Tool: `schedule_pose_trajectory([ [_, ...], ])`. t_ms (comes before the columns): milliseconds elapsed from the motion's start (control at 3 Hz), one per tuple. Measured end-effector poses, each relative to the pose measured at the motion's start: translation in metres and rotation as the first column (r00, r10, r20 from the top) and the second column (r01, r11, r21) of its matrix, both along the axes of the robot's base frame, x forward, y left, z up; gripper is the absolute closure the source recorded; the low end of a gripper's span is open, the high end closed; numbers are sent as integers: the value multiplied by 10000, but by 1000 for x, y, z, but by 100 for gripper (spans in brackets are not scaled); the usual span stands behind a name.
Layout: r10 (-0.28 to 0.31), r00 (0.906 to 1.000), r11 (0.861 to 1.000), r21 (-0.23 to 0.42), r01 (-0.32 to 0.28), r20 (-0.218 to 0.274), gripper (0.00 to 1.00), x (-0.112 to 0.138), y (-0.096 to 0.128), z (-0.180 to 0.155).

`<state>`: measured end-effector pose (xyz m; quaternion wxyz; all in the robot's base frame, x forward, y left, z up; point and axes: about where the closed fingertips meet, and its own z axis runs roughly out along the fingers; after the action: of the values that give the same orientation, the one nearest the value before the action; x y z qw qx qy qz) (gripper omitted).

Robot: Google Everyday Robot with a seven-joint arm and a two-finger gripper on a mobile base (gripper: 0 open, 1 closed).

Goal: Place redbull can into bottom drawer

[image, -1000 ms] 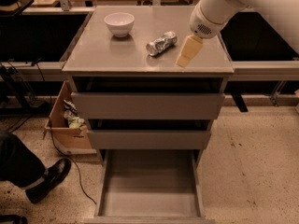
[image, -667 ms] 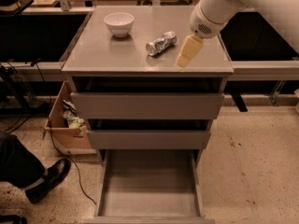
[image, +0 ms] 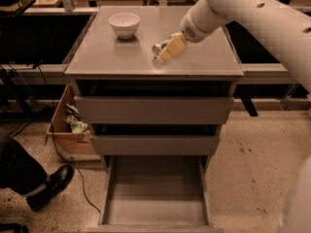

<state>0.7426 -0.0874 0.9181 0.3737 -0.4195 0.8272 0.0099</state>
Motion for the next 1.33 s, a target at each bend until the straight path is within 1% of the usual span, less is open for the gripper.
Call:
schedule_pose_trajectory([
  [333, -1121, 9934, 9901, 877, 1097, 228, 0, 38, 20, -9],
  [667, -2189, 9757, 9681, 1275, 2156, 121, 0, 70, 32, -32],
  [1000, -3397, 9403, 9282, 1531, 3390, -224, 0, 94, 29, -58],
  [1333, -4349, 8991, 8767, 2045, 4355, -499, 0, 116, 26, -70],
])
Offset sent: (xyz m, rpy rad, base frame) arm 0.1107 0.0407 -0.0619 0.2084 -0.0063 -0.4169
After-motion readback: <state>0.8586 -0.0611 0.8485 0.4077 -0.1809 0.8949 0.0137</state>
